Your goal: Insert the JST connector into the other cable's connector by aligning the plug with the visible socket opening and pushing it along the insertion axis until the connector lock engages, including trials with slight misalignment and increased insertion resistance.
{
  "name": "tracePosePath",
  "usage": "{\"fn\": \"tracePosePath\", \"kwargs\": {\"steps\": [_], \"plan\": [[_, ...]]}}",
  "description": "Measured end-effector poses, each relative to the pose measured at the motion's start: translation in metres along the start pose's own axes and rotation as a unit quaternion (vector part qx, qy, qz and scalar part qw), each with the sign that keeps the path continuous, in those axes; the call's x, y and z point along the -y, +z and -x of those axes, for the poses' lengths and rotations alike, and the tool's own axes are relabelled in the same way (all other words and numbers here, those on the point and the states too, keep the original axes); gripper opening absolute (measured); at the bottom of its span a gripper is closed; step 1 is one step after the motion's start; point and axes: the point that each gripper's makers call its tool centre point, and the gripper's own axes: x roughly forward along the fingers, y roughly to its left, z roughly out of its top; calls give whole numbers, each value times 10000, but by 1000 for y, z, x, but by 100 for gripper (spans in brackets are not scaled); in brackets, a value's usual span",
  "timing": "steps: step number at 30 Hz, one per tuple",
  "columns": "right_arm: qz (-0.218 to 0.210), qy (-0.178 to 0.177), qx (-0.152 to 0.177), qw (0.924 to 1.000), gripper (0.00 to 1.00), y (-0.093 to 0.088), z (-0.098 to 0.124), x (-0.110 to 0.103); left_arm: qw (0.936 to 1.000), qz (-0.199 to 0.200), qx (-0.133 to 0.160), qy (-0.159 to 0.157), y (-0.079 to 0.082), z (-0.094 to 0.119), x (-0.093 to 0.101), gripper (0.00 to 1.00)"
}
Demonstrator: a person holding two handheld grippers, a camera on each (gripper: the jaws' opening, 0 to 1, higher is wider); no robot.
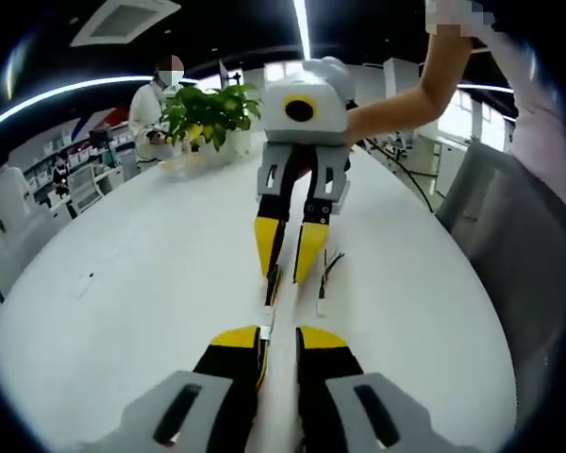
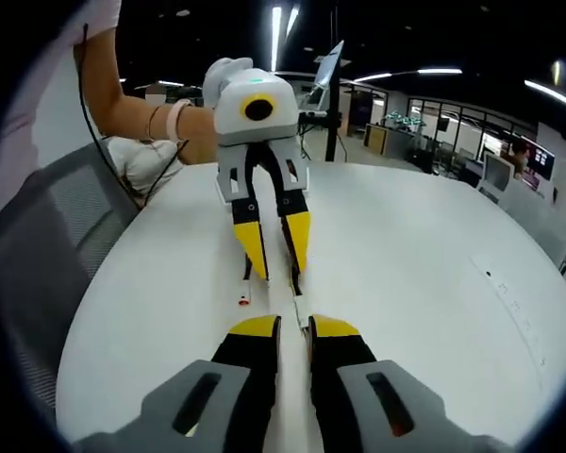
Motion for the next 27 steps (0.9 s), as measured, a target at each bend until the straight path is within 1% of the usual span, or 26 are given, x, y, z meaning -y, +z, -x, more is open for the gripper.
{"fn": "tracePosePath", "kwargs": {"steps": [4,7,11,14,18,20,24,27], "plan": [[-81,36,9,10000,9,-5,-1,-9,10000,-17,4,47,-3,3,7,8],[-136,84,-8,9999,9,-8,-3,-16,9999,71,80,35,-4,2,13,10],[-171,150,-23,9997,9,-11,-6,-24,10000,34,-7,14,-10,-1,23,10],[-188,166,-68,9997,9,-16,-7,-24,10000,65,-8,-19,-12,-3,27,10],[-222,198,-168,9994,9,-23,-9,-26,10000,72,-45,-37,-14,-5,28,11],[-218,206,-194,9994,9,-24,-9,-27,10000,52,-63,-34,-15,-6,28,11],[-215,168,-186,9995,9,-24,-10,-27,9999,139,-71,-59,-16,-6,30,12],[-206,174,-201,9994,8,-27,-12,-26,9999,161,-51,-16,-17,-7,30,11]]}}
